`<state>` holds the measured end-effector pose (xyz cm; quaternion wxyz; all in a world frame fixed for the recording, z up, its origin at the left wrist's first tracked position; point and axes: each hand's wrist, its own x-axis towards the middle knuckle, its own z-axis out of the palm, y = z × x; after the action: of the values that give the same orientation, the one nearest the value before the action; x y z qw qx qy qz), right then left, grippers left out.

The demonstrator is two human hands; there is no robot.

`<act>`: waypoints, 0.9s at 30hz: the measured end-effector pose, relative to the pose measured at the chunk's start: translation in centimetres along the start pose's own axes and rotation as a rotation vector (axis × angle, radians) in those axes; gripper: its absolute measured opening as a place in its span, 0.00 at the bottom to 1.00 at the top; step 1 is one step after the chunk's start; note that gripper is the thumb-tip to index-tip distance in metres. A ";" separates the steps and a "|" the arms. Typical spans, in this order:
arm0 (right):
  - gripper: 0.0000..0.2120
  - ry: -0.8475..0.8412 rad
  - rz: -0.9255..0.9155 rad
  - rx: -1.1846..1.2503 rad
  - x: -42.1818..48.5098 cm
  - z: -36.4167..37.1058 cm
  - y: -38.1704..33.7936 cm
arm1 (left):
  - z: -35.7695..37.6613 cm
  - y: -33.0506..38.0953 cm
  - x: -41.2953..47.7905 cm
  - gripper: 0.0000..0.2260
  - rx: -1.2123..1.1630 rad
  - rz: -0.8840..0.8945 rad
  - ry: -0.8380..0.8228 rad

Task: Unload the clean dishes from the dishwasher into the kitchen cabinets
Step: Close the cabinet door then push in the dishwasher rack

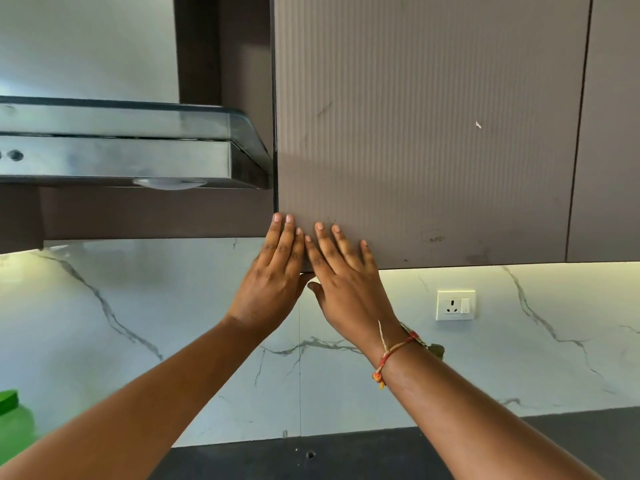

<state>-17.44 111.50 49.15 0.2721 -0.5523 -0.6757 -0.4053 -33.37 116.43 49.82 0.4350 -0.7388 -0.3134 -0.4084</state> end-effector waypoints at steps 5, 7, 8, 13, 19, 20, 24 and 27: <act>0.35 -0.071 0.018 -0.045 0.6 1.2 0.0 | 1.6 -1.0 0.4 0.34 -0.012 -0.016 -0.070; 0.36 -0.073 0.019 -0.069 0.6 1.4 -0.1 | 1.8 -1.3 0.3 0.34 -0.011 -0.004 -0.069; 0.36 -0.075 0.019 -0.073 0.6 1.4 -0.1 | 1.9 -1.4 0.3 0.35 -0.013 -0.002 -0.068; 0.37 -0.111 0.011 -0.069 0.6 0.9 0.0 | 1.4 -1.5 0.2 0.35 -0.026 0.010 -0.095; 0.33 -0.147 0.030 0.042 0.3 -1.6 0.2 | -0.7 0.3 0.2 0.34 -0.063 -0.075 -0.167; 0.32 -0.129 0.068 0.034 -0.5 -2.1 0.3 | -1.1 1.1 0.0 0.33 -0.085 -0.065 -0.147; 0.30 -0.128 0.283 -0.095 -6.3 -3.8 1.8 | -2.1 6.8 -1.5 0.28 -0.275 0.024 -0.083; 0.31 -0.210 0.420 -0.189 -12.9 -5.3 3.5 | -2.1 12.6 -3.2 0.28 -0.414 0.068 -0.103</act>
<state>-11.36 100.44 42.29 0.2259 -0.7426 -0.5300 -0.3416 -25.31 108.86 42.73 0.2708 -0.8424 -0.2197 -0.4109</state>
